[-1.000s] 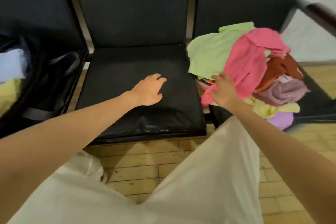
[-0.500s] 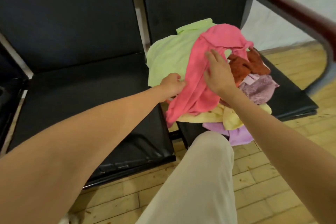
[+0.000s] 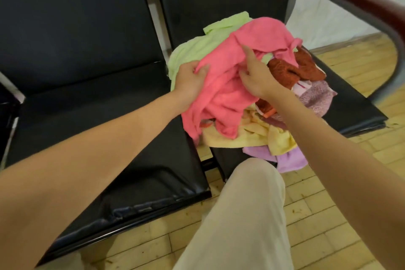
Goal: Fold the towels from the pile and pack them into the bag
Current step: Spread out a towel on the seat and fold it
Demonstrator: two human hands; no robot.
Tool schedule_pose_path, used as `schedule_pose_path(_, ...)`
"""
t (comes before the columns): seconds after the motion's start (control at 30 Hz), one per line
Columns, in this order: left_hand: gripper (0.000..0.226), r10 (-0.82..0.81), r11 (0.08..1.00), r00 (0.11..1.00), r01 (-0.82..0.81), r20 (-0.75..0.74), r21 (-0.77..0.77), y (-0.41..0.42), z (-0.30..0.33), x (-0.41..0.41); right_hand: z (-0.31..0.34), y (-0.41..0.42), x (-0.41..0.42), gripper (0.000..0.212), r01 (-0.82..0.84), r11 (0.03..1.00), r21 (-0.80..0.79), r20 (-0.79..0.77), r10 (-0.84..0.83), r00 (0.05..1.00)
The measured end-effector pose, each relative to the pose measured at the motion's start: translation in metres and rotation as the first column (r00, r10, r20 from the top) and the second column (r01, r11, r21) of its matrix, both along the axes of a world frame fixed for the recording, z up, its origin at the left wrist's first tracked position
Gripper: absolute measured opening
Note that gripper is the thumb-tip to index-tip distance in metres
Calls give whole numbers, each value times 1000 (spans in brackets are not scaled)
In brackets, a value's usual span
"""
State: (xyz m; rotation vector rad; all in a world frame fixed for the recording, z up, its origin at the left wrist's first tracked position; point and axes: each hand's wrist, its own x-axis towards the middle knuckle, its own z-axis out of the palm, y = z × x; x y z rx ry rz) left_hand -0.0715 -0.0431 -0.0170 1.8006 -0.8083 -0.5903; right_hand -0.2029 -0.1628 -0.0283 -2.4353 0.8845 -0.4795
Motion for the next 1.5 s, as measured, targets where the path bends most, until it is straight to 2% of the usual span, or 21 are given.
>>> schedule_pose_path(0.1, 36, -85, 995, 987, 91, 135, -40, 29, 25, 11, 7, 24, -3, 67, -31, 997, -78, 91, 38, 995)
schedule_pose_path(0.2, 41, -155, 986, 966, 165, 207, -33, 62, 44, 19, 13, 46, 5, 69, -38, 989, -146, 101, 53, 993)
schedule_pose_path(0.37, 53, -194, 979, 938, 205, 288, -10, 124, 69, 30, 21, 87, 24, 50, 12, 990, -142, 74, -1, 997)
schedule_pose_path(0.53, 59, -139, 990, 944, 132, 298, 44, 194, 77, 50, 17, 129, 44, 21, -120, 971, -206, 1, 123, 992)
schedule_pose_path(0.67, 59, -60, 974, 926, -28, 372, 227, 255, 56, 90, 14, 172, 56, 15, -266, 928, -262, 67, 292, 954)
schedule_pose_path(0.73, 57, -48, 942, 922, -86, 384, 325, 282, 44, 103, 15, 193, 65, 14, -316, 920, -230, 84, 342, 936)
schedule_pose_path(0.87, 57, 66, 888, 903, -247, 424, 388, 321, 22, 114, 16, 232, 80, 12, -441, 898, 3, 176, 434, 884)
schedule_pose_path(0.93, 41, 72, 861, 888, -286, 455, 421, 335, 19, 114, 18, 244, 86, 10, -457, 886, 77, 242, 428, 871)
schedule_pose_path(1.0, 15, 2, 868, 894, -224, 448, 444, 345, 18, 109, 20, 252, 92, 8, -457, 880, 128, 269, 413, 870)
schedule_pose_path(1.03, 10, -41, 879, 896, -178, 443, 442, 348, 19, 106, 22, 254, 96, 8, -466, 876, 126, 274, 421, 865)
schedule_pose_path(1.2, 25, -150, 941, 886, -8, 439, 338, 342, 12, 84, 28, 269, 105, 11, -560, 822, 98, 250, 524, 814)
schedule_pose_path(1.33, 38, -139, 945, 839, -47, 526, 324, 329, 6, 76, 30, 276, 105, 14, -600, 796, 83, 214, 573, 791)
schedule_pose_path(1.5, 18, -34, 961, 816, -133, 577, 244, 323, 8, 73, 38, 279, 97, 9, -596, 800, 65, 209, 573, 792)
